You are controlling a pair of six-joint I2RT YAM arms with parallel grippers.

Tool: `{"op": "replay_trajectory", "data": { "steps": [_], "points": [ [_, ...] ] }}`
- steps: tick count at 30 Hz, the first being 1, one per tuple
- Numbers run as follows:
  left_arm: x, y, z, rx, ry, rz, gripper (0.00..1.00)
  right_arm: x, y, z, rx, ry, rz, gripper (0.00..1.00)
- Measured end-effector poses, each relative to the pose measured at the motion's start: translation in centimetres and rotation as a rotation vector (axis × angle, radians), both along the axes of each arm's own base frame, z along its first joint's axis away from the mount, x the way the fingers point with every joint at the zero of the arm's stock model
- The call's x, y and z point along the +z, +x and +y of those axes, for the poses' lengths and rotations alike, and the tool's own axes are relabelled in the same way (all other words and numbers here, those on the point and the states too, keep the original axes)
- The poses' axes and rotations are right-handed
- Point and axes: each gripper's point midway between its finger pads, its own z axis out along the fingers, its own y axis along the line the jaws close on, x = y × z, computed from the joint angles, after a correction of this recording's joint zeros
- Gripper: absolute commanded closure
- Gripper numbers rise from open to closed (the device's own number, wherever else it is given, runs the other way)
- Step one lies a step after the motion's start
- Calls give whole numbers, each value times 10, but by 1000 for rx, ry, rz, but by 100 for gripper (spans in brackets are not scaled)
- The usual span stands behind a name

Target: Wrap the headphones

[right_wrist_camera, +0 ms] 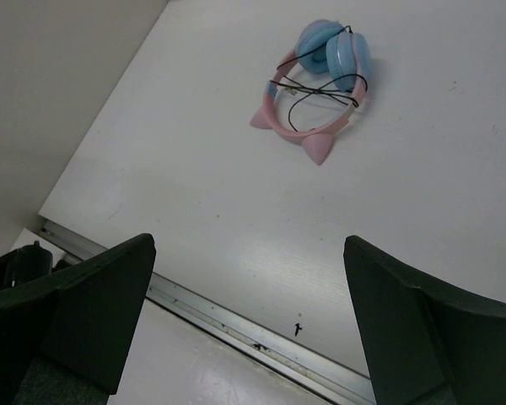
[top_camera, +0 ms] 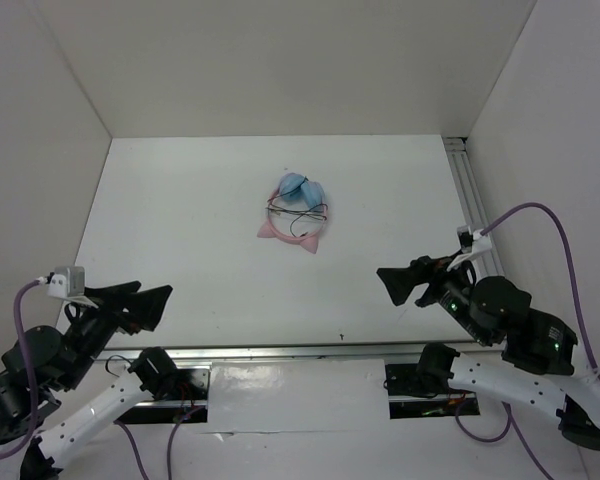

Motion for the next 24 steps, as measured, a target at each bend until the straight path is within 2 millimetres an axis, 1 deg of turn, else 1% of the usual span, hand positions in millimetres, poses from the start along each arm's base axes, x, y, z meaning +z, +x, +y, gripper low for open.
{"op": "replay_trajectory", "data": {
  "steps": [8, 17, 24],
  "points": [
    [-5, 2, -3, -3, 8, 11, 0, 4, -4, -7, -4, 34, -16, 0],
    [-5, 1, -2, -3, 4, 9, 0, -1, -3, -6, -4, 24, -10, 0],
    [-6, 2, -3, -3, 4, 9, 0, 0, -3, -7, -5, 29, -9, 0]
  ]
}}
